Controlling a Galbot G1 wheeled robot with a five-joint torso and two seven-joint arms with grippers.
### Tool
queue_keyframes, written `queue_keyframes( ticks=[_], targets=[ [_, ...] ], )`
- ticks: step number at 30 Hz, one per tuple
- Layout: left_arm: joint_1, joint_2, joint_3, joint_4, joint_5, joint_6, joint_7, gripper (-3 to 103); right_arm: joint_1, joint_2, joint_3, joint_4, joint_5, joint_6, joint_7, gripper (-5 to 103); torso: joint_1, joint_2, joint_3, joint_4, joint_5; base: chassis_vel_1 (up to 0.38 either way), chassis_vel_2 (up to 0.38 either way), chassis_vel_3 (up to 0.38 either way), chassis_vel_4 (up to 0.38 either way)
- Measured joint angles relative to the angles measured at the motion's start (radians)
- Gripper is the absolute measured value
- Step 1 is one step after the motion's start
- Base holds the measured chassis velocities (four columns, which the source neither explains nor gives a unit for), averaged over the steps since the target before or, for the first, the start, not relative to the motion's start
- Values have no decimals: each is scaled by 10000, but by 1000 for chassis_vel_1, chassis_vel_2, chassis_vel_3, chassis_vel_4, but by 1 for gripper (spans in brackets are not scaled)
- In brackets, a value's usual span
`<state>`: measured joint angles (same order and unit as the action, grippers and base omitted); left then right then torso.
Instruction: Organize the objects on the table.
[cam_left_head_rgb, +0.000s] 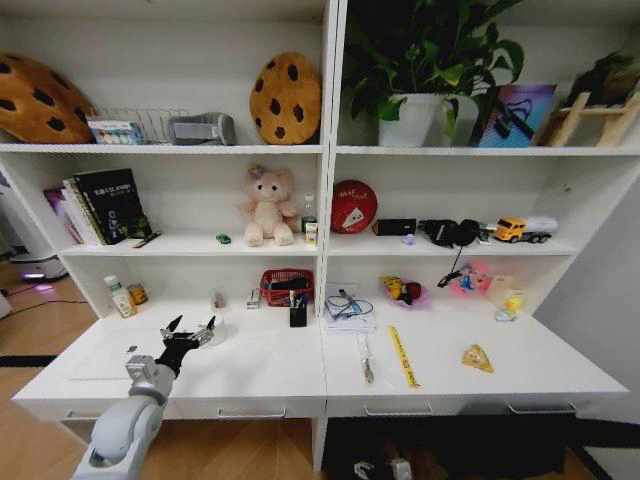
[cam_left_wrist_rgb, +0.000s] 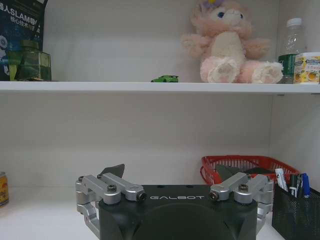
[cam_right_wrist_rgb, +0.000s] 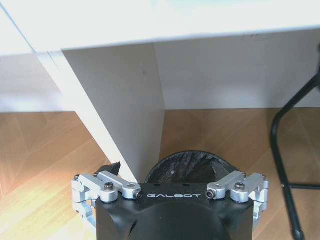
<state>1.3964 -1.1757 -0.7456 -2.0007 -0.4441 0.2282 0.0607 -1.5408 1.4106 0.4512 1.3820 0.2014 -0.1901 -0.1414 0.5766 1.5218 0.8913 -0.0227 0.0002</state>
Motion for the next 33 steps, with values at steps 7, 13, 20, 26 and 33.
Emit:
queue_keyframes(
  ticks=[7,13,20,26,33],
  targets=[
    [0,0,0,0,0,0,0,100,-1746,-312,-161,2957,1000,-1150,1892,100,0,0,0,-5,-4,0,0,0,0],
    [0,0,0,0,0,0,-1,100,-2626,-391,-209,4779,1182,-1325,2397,100,0,0,1,-2,-4,0,0,0,0],
    [0,0,0,0,0,0,1,100,-2827,-510,-1175,7407,-694,-1407,3396,100,0,0,1,-3,-3,0,0,0,0],
    [0,0,0,0,0,0,-1,100,-1777,-829,-466,8171,-1497,-625,3168,100,3,-1,1,-2,-3,0,0,0,0],
    [0,1,0,0,0,0,-2,100,-663,-1408,914,7513,-2092,885,2742,100,5,-2,3,-1,-1,0,0,0,0]
  ],
)
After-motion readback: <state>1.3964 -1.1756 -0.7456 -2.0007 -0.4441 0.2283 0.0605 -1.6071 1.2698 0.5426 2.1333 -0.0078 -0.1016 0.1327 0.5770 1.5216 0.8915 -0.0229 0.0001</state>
